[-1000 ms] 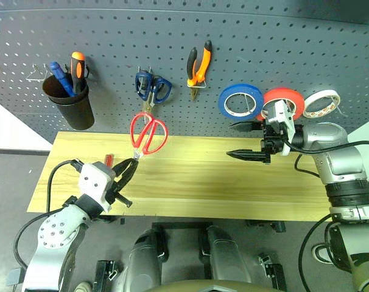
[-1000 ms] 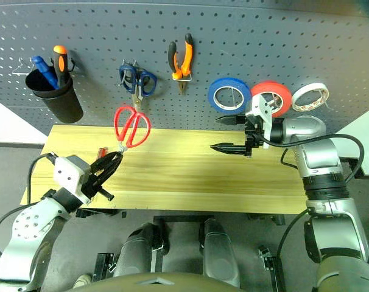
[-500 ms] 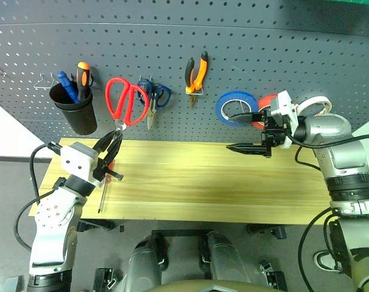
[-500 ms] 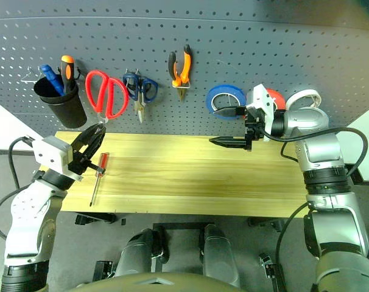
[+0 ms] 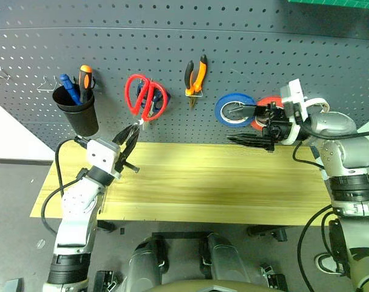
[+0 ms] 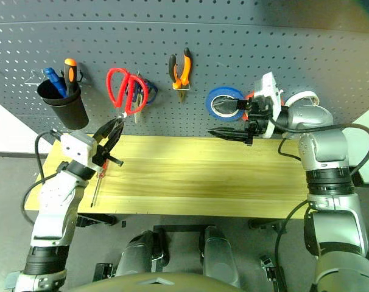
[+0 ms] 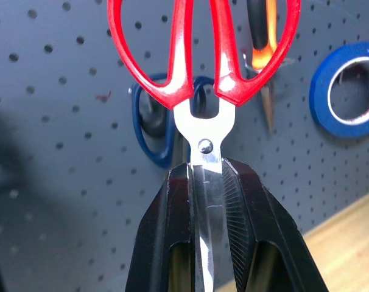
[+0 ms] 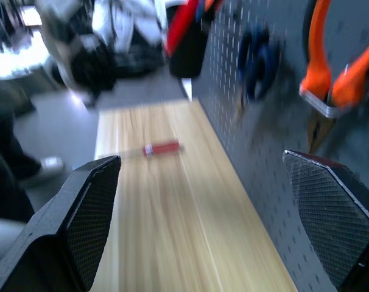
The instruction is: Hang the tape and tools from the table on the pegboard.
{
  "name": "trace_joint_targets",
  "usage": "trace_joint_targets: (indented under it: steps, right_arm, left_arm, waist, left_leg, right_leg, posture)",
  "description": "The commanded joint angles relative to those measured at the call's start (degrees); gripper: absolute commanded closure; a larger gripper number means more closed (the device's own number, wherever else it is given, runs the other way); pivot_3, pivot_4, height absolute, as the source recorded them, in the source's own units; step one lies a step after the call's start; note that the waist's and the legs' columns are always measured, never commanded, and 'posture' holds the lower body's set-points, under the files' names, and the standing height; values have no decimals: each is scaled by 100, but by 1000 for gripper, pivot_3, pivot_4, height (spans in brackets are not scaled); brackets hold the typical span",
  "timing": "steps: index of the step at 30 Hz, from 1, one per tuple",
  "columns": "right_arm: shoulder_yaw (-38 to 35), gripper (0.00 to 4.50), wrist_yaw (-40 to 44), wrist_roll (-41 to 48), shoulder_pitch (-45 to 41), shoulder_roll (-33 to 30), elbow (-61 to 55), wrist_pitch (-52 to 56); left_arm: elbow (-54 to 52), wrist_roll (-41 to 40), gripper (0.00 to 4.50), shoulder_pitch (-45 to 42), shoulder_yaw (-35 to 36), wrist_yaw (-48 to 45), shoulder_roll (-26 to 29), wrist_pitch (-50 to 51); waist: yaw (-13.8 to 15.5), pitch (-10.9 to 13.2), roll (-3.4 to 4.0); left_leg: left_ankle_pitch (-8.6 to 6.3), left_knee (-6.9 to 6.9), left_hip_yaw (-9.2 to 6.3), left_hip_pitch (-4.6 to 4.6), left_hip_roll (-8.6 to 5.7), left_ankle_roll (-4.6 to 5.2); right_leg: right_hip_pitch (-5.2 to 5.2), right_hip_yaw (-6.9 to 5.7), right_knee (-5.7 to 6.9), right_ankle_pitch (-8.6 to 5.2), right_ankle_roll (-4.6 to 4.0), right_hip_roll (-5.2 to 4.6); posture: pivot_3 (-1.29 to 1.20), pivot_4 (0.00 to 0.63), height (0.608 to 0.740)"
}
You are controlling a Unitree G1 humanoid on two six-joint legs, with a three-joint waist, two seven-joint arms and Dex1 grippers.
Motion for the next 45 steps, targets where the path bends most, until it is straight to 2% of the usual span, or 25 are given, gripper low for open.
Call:
trace_joint_targets:
  steps: [1,10,31,36,42,45]
  right_arm:
    - [-224,0,-105,273,-100,-48,-449,173]
    - [-337,0,-221,429,33,-151,-775,361]
    - [-304,0,-404,434,1,-130,-930,347]
    - [-278,0,-360,356,110,-201,-963,293]
    - [-248,0,-364,353,239,-187,-1053,271]
    - [-247,0,-362,351,251,-185,-1055,258]
  left_arm:
    - [40,16,4153,-82,-40,21,2,-199]
    - [31,152,4153,82,-147,184,-101,-202]
    - [1284,555,4153,-811,-308,821,-400,34]
    - [1193,584,4153,-715,-413,760,-389,16]
    - [923,589,4153,-517,-407,805,-467,-634]
    - [793,585,4153,-371,-398,807,-458,-643]
  waist:
    - [-8,-8,4]
    - [-8,-12,6]
    - [-15,-57,13]
    - [-8,-71,12]
    - [-10,-99,15]
    - [-15,-113,22]
  left_leg:
    - [0,0,0,0,0,0]
    - [-8,31,-3,-1,4,13]
    - [-19,53,-2,0,5,30]
    - [-19,56,-2,-1,5,30]
    - [-19,56,-2,0,5,30]
    - [-19,56,-2,0,5,30]
  right_leg:
    - [0,0,0,0,0,0]
    - [1,1,24,0,0,-1]
    - [1,4,49,-1,0,-1]
    - [1,4,49,-1,0,-3]
    - [2,4,49,-1,0,-3]
    - [1,5,50,-1,0,-3]
  posture:
    - [-151,107,730]
    - [-171,110,730]
    - [-170,103,730]
    - [-174,103,730]
    - [-172,105,730]
    - [-169,105,730]
